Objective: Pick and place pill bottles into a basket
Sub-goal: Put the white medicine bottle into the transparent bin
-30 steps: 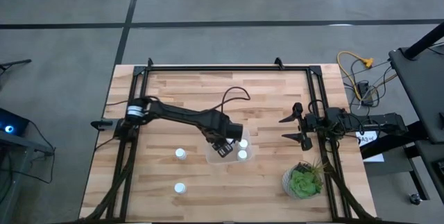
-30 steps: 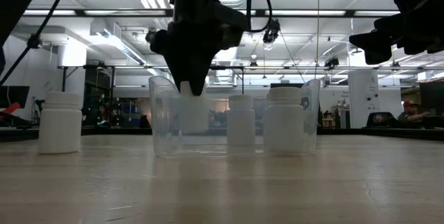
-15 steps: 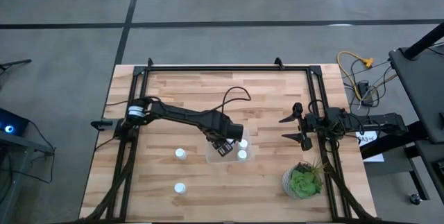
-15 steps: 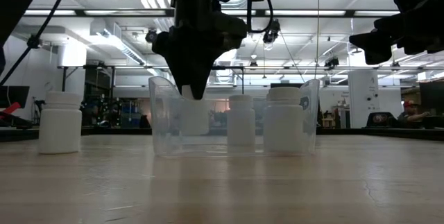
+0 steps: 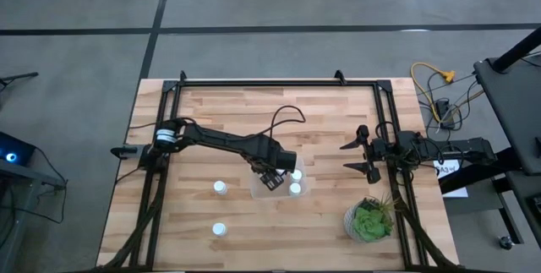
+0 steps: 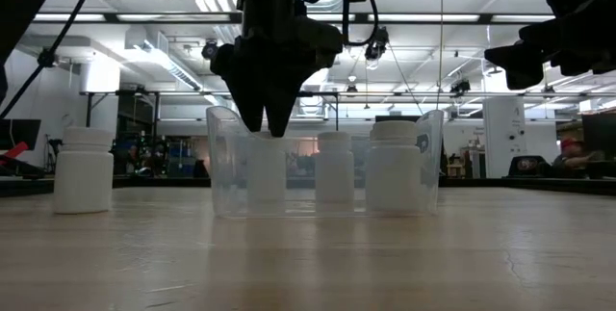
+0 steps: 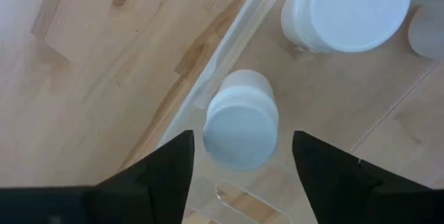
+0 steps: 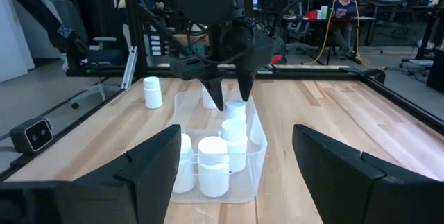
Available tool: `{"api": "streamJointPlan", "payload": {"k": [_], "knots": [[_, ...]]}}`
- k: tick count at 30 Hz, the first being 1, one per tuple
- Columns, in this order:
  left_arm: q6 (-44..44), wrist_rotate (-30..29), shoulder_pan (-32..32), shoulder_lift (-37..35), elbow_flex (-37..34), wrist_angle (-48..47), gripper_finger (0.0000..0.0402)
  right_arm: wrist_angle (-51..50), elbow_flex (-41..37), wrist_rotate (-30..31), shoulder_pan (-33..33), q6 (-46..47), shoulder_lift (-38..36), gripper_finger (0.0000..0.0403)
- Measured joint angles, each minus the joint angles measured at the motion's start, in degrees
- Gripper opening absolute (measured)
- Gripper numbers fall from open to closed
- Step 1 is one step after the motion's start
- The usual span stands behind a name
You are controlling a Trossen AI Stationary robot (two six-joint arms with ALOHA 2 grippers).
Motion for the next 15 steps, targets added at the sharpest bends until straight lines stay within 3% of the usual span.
{"api": "streamJointPlan", "payload": {"k": [7, 15], "knots": [[0.1, 0.2, -0.2, -1.1, 0.5, -0.6, 0.0228, 0.0, 0.0, 0.0, 0.0, 0.0, 0.0, 0.0265], [0.8, 0.2, -0.5, -7.7, 0.6, -1.0, 0.0230, 0.0, 0.0, 0.0, 0.0, -0.1, 0.0, 0.0265]]}}
